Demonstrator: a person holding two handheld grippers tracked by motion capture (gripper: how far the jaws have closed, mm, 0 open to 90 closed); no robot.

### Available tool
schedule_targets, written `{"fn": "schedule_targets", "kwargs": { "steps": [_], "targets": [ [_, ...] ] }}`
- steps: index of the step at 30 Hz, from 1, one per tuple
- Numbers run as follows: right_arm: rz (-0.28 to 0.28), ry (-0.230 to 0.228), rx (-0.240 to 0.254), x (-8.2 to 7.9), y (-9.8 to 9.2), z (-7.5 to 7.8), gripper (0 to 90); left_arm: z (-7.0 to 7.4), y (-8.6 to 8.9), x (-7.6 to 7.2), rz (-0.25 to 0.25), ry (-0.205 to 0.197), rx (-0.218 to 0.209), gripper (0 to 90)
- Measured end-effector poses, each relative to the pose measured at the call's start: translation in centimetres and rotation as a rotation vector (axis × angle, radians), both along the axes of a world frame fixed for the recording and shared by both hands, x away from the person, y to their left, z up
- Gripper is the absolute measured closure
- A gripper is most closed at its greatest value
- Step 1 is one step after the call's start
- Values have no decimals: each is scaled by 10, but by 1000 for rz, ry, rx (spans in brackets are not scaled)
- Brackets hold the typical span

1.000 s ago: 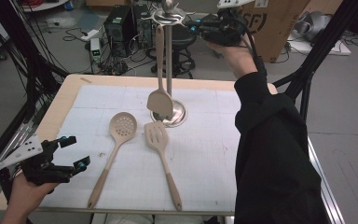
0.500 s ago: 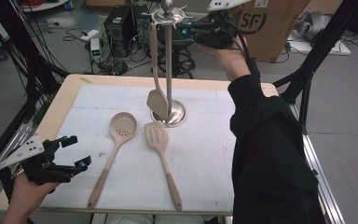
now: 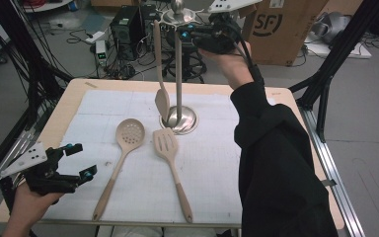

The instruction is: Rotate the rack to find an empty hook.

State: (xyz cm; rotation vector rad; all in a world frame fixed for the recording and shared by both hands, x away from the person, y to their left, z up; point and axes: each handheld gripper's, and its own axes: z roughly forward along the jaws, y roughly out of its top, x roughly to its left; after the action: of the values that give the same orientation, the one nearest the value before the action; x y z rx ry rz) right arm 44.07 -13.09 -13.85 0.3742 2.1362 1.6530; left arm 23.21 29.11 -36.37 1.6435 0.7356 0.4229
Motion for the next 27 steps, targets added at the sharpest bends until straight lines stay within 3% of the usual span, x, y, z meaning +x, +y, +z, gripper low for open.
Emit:
{"fn": "schedule_targets", "kwargs": {
  "steps": [11,19,27],
  "targets": [
    [-6,-6,-14,0,3,-1,900,0,0,0,-1,-1,0,78],
    [-27,9,-20,-1,-20,-6,900,-2,0,1,0,6,4,78],
    [-76,17,8,5,-43,-6,900,-2,-1,1,0,8,3,78]
  ]
}}
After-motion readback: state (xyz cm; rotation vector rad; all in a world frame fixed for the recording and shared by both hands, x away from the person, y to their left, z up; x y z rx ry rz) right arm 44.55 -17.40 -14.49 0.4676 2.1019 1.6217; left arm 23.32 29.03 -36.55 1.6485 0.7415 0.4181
